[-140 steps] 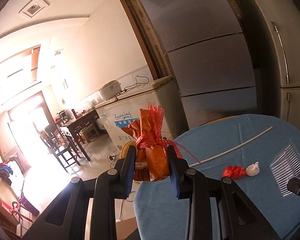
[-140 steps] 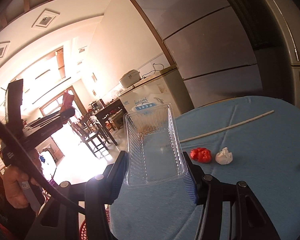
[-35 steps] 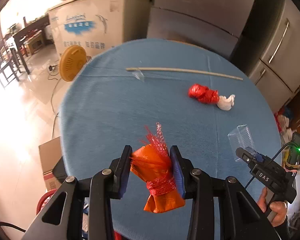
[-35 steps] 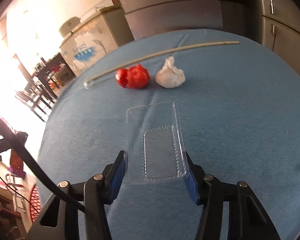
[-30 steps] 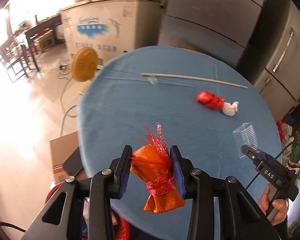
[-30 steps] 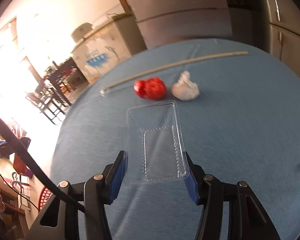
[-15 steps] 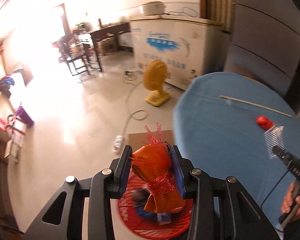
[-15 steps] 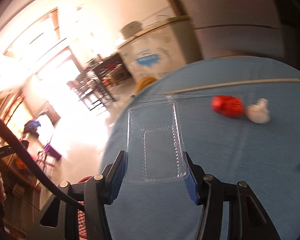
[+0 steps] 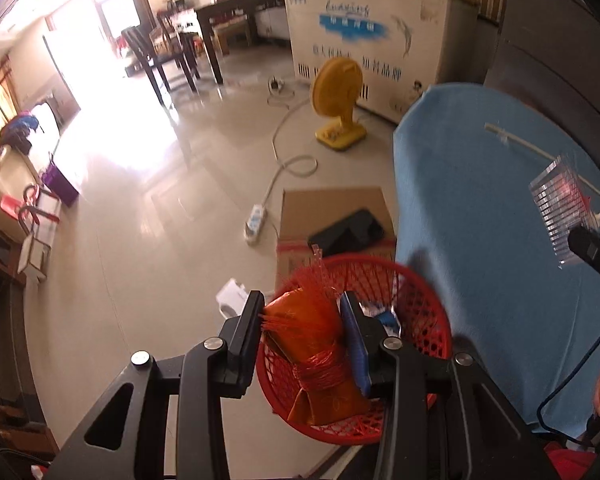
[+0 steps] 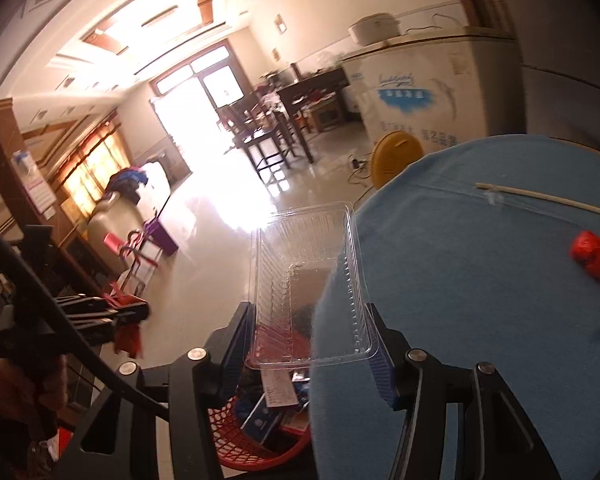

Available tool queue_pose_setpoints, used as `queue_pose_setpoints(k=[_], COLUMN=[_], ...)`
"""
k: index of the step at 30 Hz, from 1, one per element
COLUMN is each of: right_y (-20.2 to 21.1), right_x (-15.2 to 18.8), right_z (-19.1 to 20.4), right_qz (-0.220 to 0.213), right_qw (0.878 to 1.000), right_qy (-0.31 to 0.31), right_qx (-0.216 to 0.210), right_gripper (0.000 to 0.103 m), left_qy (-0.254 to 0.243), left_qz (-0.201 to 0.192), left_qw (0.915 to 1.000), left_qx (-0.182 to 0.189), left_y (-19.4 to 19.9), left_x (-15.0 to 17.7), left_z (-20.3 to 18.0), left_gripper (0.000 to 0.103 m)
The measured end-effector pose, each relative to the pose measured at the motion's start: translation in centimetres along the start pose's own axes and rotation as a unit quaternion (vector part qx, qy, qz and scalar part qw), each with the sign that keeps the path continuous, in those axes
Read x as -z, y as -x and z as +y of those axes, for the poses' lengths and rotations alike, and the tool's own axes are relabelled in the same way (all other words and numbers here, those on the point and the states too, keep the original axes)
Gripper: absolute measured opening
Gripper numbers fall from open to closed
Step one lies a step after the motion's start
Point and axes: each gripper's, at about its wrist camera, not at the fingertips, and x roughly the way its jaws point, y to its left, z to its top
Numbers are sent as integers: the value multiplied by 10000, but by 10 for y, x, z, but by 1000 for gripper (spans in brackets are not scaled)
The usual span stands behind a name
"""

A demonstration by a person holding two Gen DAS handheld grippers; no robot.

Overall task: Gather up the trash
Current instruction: 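Carry the orange bag and clear tray to the red basket and open both tools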

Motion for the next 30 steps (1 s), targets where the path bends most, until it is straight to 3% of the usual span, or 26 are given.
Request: queue_pose_setpoints(k=[5,11,30], right_y=[-29,-62,-113], right_x=[11,22,32], right_z=[22,22,29], right_qz=[356,806,1737], right_qw=[9990,9959,9828], right_qy=[135,98,274], right_qx=[-234,-389,-560], right_gripper=[57,57,57], left_qy=[-13,-56,137], left_qz=[313,511,975], left_qw=[9995,9986,9951], left_qx=[-30,-76,23], left_y=[-22,-37,-71], left_x=[14,31,41], left_z=[1,2,8], left_gripper=[40,40,42])
